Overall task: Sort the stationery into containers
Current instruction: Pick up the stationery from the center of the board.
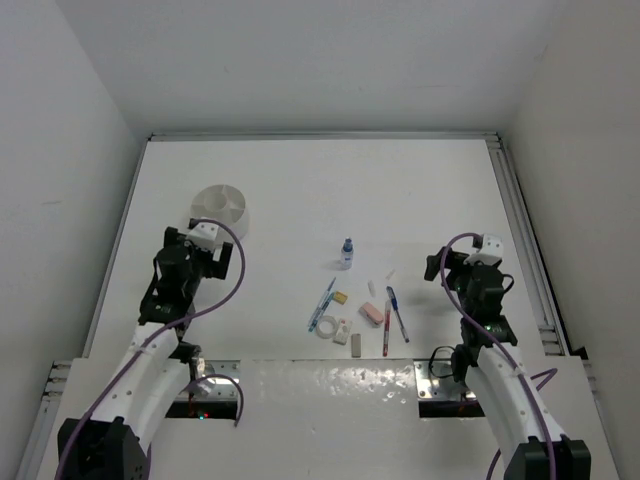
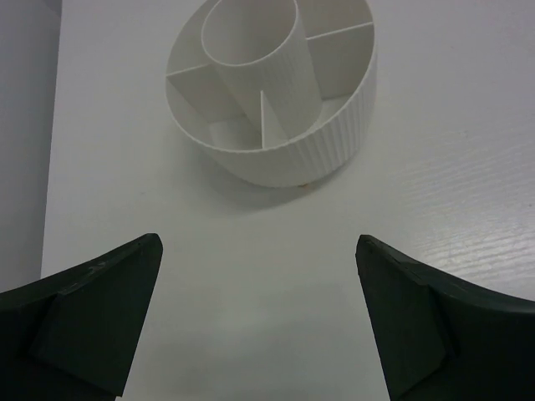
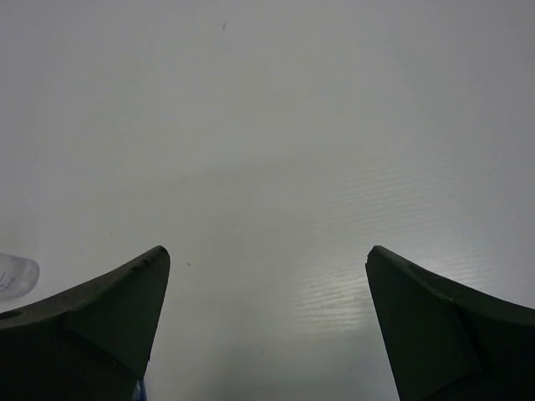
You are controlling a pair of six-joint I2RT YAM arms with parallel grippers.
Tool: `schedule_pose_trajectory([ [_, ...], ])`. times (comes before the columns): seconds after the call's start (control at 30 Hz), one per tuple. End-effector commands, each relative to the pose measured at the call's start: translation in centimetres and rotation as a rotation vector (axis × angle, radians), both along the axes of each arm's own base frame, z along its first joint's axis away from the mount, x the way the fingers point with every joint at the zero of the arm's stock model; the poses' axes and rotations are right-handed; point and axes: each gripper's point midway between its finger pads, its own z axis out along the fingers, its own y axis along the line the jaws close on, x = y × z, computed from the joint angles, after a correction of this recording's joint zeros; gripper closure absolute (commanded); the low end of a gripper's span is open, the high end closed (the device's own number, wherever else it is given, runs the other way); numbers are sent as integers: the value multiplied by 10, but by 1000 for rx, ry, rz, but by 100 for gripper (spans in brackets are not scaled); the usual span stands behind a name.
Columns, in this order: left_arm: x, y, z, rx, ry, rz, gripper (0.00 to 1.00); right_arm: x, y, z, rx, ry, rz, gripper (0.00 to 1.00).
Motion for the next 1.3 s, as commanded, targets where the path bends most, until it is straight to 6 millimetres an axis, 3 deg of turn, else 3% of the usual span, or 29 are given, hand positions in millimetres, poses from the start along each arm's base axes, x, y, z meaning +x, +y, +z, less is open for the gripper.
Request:
schedule_pose_trajectory([
  [0.0,2,-8,15,-25,-28,-40,0,3,5,13,38,-17,10,1],
  [0.07,1,-17,16,-6,2,-113,0,5,5,18,40,-13,9,1],
  [0.17,-7,-51,20,107,62,-422,0,5,4,24,41,7,0,1],
  [0.23,-10,-87,34,82,64,-653,0,4,3,21,40,46,-9,1],
  [0.27,-6,-105,46,32,76,-737,0,7,2,31,37,36,-11,1],
  [0.33,-10,-137,49,-42,144,-839,0,7,2,30,33,68,-12,1],
  [0.37,-7,-149,35,-63,224,-875,0,8,2,35,35,63,-14,1],
  [0.4,-5,-170,44,-40,227,-931,0,10,2,37,36,63,-11,1],
  [0.47,2,-196,35,4,266,-973,0,12,3,42,40,48,-7,1],
  [0.53,13,-214,39,9,215,-990,0,15,4,47,46,31,-6,1],
  [0.57,16,-240,39,-13,174,-1060,0,18,6,52,58,4,-1,1],
  [0.6,16,-240,39,-13,173,-1060,0,18,6,52,58,4,-1,1],
  [0.7,2,-275,32,-59,185,-1225,0,18,10,55,84,-5,13,1],
  [0.73,-7,-289,22,-76,222,-1277,0,18,12,56,94,-7,17,1],
  [0.83,-13,-315,12,-136,257,-1313,1,15,17,50,114,3,40,1],
  [0.87,-7,-326,21,-167,209,-1310,1,14,18,48,120,9,42,1],
  [0.9,-6,-332,16,-182,216,-1304,2,12,18,45,123,15,41,1],
  [0.93,-3,-340,17,-200,199,-1299,8,12,18,46,124,12,38,1],
  [1.0,1,-346,7,-224,218,-1280,17,10,18,42,126,18,35,1],
  [1.27,30,-369,-2,-284,253,-1192,16,5,14,34,110,19,23,1],
])
